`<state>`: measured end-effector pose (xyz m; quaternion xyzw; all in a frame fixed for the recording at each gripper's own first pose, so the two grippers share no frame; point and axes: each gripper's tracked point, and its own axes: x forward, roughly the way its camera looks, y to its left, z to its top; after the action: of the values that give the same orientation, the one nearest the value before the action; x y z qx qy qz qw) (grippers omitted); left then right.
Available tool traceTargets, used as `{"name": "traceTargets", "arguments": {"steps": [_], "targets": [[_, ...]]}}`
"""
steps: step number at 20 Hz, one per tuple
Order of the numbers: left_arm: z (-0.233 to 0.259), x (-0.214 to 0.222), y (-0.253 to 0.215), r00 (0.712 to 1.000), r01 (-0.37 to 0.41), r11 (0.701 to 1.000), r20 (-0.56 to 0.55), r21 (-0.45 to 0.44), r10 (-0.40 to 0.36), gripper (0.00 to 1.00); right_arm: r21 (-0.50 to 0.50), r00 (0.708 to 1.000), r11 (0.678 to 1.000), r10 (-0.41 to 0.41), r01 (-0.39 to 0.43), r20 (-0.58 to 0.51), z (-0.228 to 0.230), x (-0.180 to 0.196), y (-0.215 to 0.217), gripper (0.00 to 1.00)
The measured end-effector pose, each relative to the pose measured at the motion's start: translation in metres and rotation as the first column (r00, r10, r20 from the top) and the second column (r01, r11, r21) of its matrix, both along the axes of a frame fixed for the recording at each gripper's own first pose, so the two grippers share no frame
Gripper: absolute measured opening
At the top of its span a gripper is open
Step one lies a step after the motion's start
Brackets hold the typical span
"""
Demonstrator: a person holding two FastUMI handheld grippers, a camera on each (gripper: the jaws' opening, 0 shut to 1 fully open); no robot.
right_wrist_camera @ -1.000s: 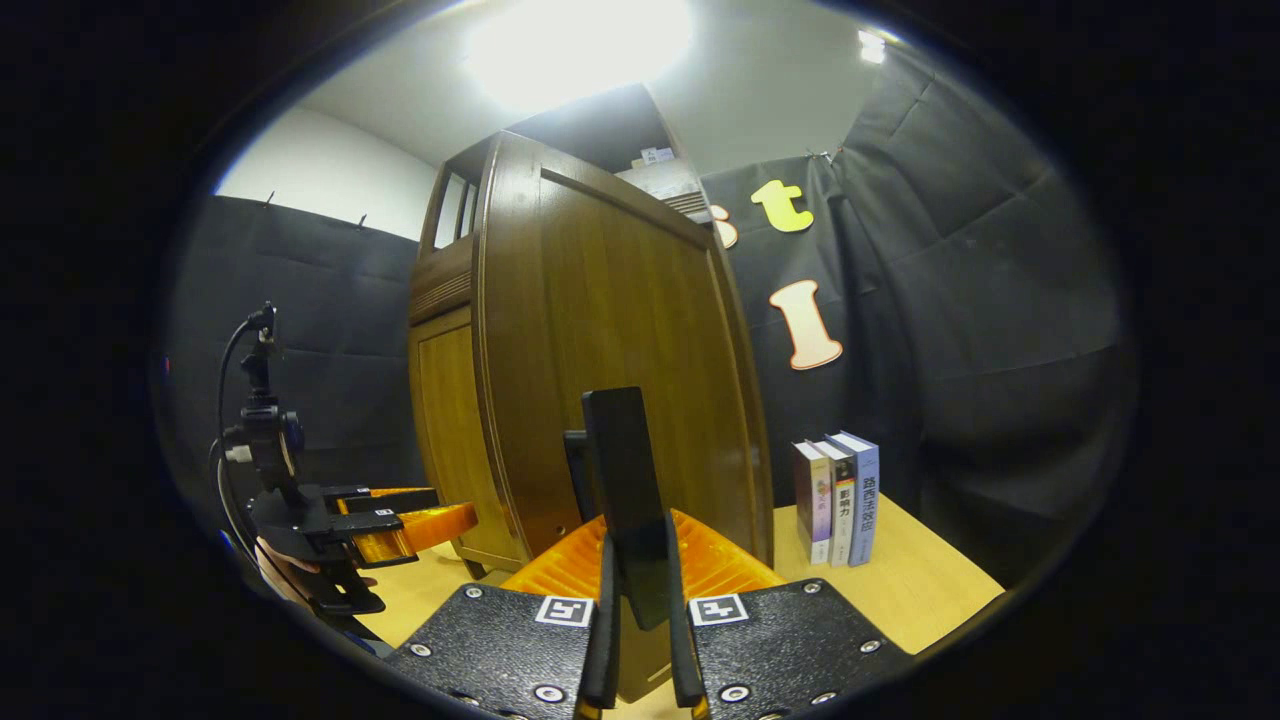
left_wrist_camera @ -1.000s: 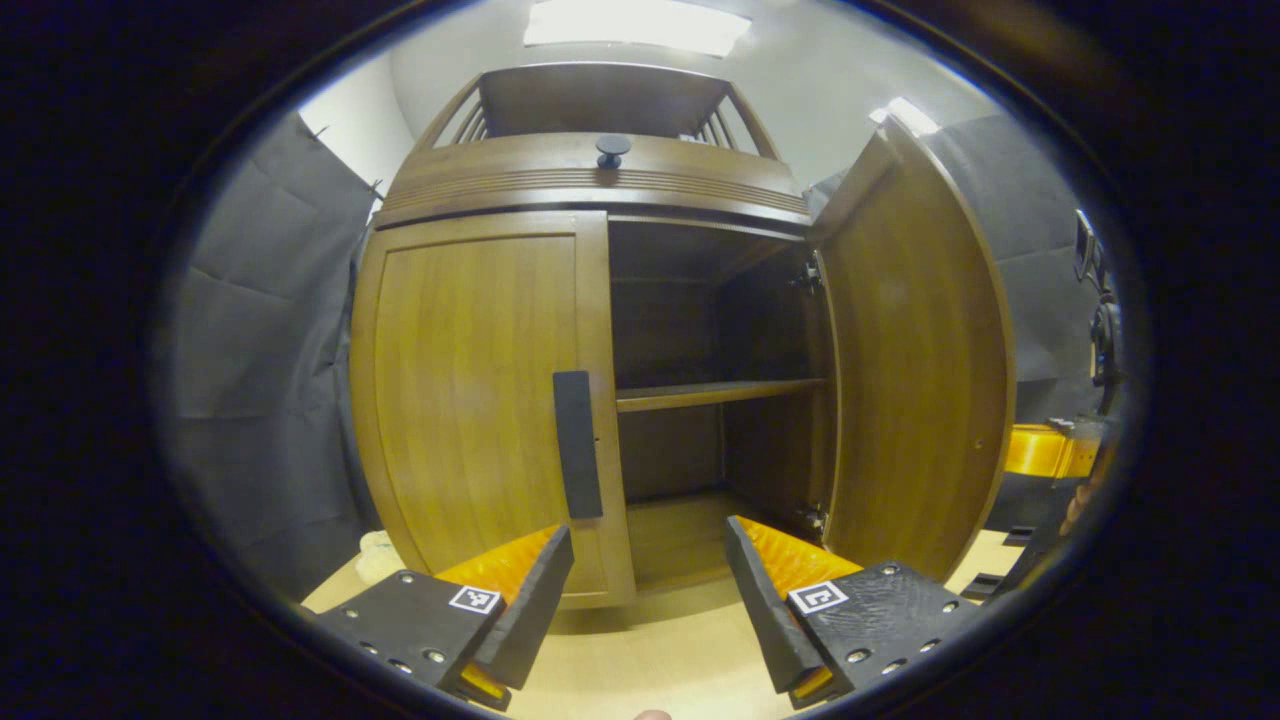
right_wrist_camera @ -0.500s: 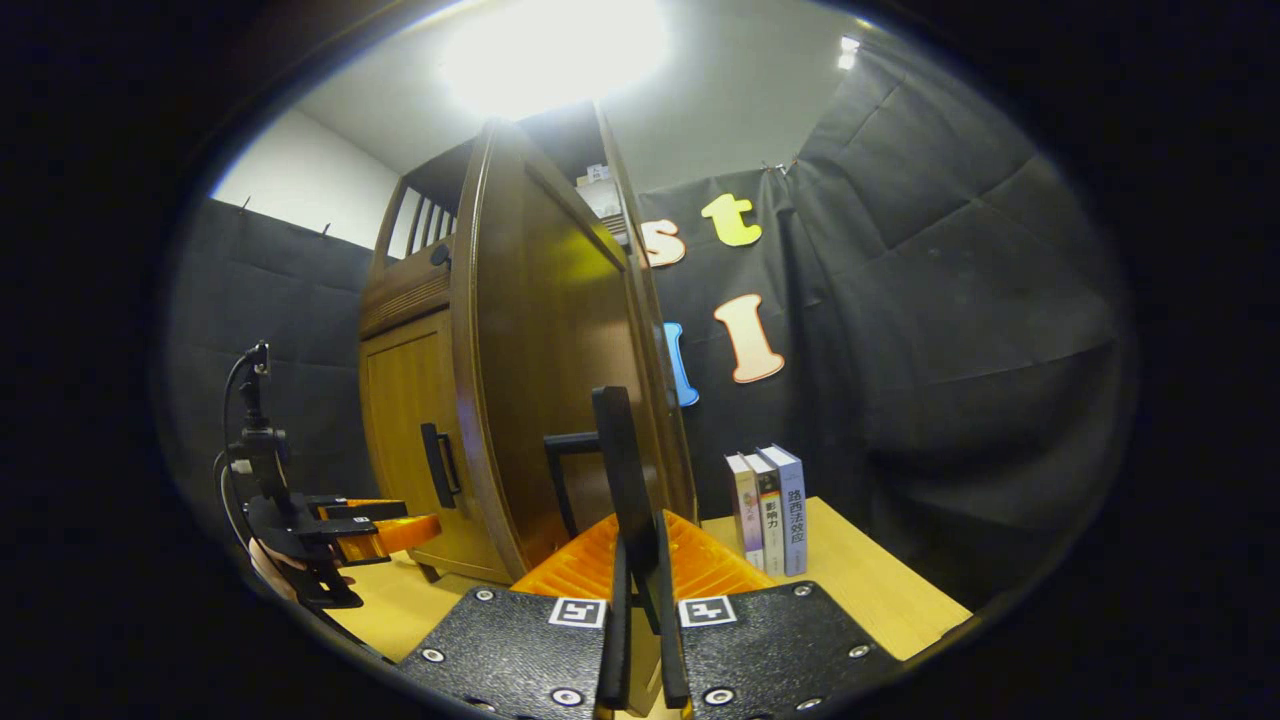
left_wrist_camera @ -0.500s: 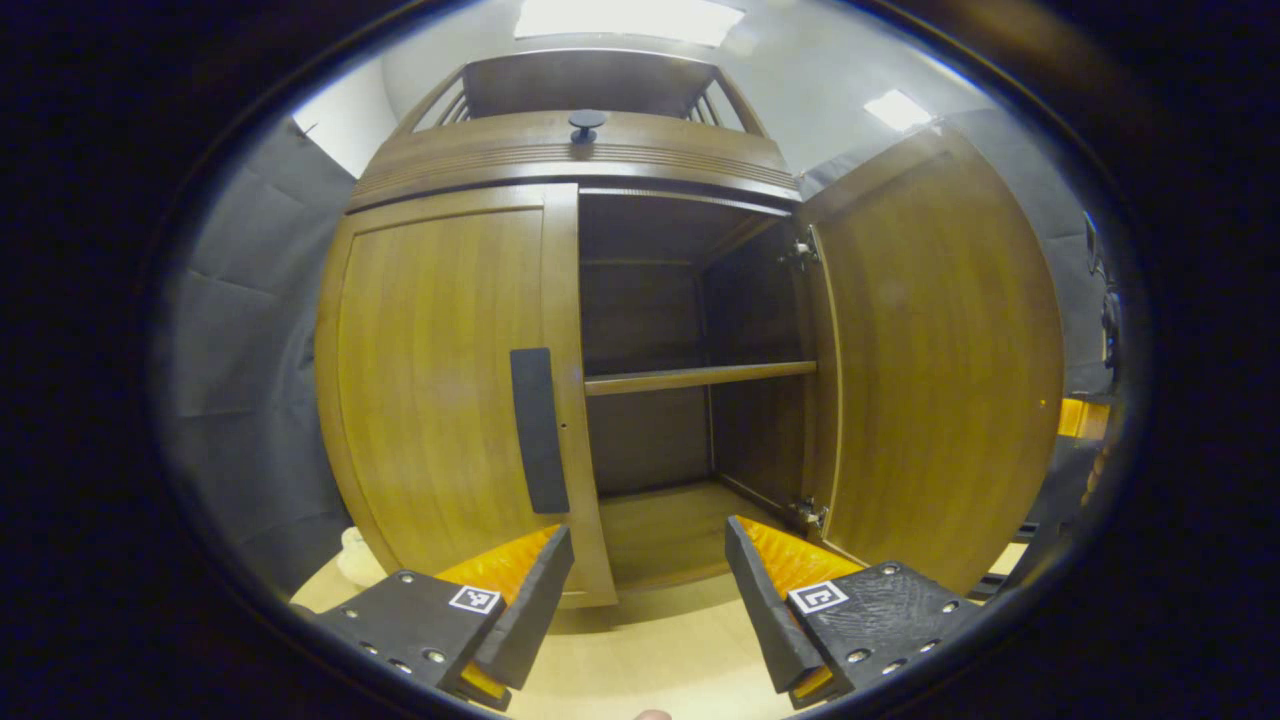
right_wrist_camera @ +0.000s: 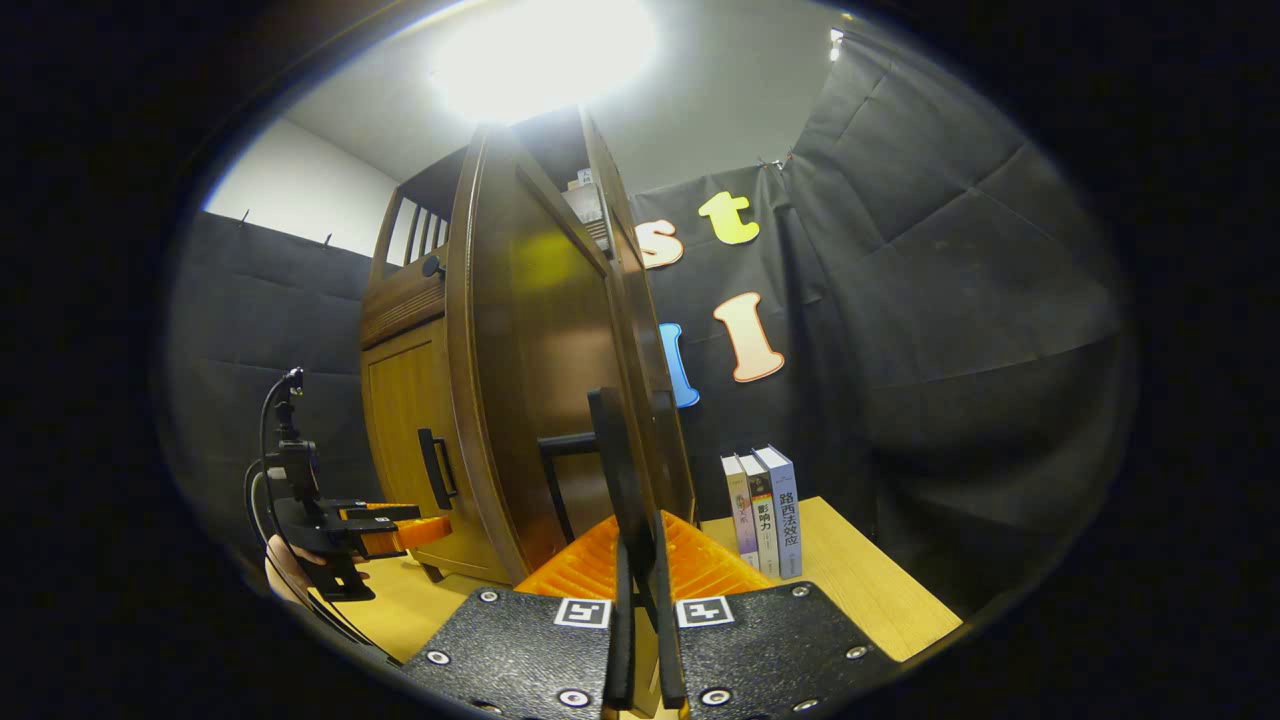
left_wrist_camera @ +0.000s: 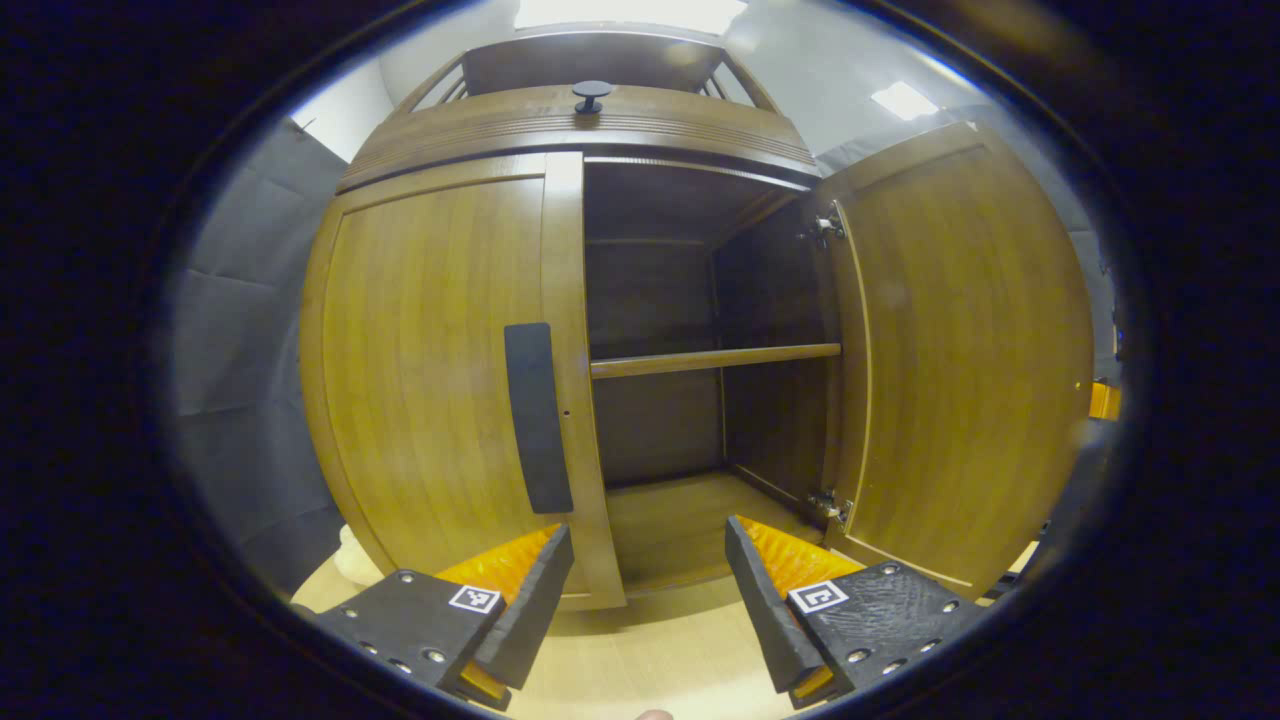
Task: Open the right door of the double-door shoe cabinet with the right hand, and open the left door with the left hand.
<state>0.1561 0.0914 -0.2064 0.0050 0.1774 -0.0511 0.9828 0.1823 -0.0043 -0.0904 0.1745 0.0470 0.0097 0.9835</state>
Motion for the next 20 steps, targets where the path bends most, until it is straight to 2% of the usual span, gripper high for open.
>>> {"name": "traceTargets", "arguments": {"steps": [6,8,10,11,12,13,14,15,16,17,19,20], "targets": [[0.0,0.001,0.003,1.0,-0.002,1.0,0.013,0.002,0.002,0.92,-0.029,1.0,0.999,-0.015,0.014,-0.018,-0.004,0.0,-0.006,0.08],[0.001,0.001,0.004,1.0,-0.015,1.0,0.016,-0.006,0.015,0.92,-0.048,0.999,0.998,-0.036,0.035,-0.033,-0.008,-0.002,-0.011,0.1],[0.002,0.001,0.005,0.999,-0.034,0.999,0.019,-0.018,0.035,0.92,-0.073,0.996,0.995,-0.07,0.066,-0.055,-0.011,-0.005,-0.018,0.18],[0.003,0.002,0.004,0.999,-0.043,0.999,0.021,-0.031,0.043,0.92,-0.089,0.994,0.992,-0.091,0.085,-0.067,-0.012,-0.007,-0.022,0.27],[0.003,0.002,0.002,0.999,-0.048,0.998,0.023,-0.043,0.049,0.92,-0.113,0.99,0.988,-0.118,0.109,-0.077,-0.015,-0.009,-0.028,0.31],[0.005,0.002,0.001,0.998,-0.051,0.997,0.026,-0.05,0.052,0.92,-0.148,0.983,0.978,-0.16,0.146,-0.088,-0.017,-0.012,-0.039,0.43],[0.005,0.003,0.002,0.998,-0.055,0.997,0.029,-0.054,0.057,0.92,-0.181,0.972,0.964,-0.216,0.197,-0.093,-0.019,-0.015,-0.053,0.47],[0.006,0.003,0.002,0.998,-0.058,0.997,0.032,-0.059,0.06,0.92,-0.194,0.958,0.949,-0.271,0.249,-0.095,-0.019,-0.017,-0.065,0.59],[0.006,0.003,0.001,0.998,-0.058,0.996,0.034,-0.071,0.061,0.92,-0.175,0.951,0.944,-0.297,0.278,-0.089,-0.017,-0.017,-0.065,0.66],[0.007,0.002,-0.003,0.998,-0.054,0.994,0.035,-0.094,0.058,0.92,-0.136,0.95,0.946,-0.304,0.293,-0.072,-0.013,-0.014,-0.058,0.78],[0.011,0.002,-0.011,0.998,-0.045,0.991,0.038,-0.125,0.05,0.92,-0.064,0.953,0.952,-0.301,0.299,-0.038,-0.002,-0.004,-0.047,0.89],[0.011,0.001,-0.01,0.998,-0.045,0.991,0.038,-0.125,0.05,0.92,-0.049,0.953,0.953,-0.3,0.298,-0.033,0.001,0.001,-0.043,0.89]]}}
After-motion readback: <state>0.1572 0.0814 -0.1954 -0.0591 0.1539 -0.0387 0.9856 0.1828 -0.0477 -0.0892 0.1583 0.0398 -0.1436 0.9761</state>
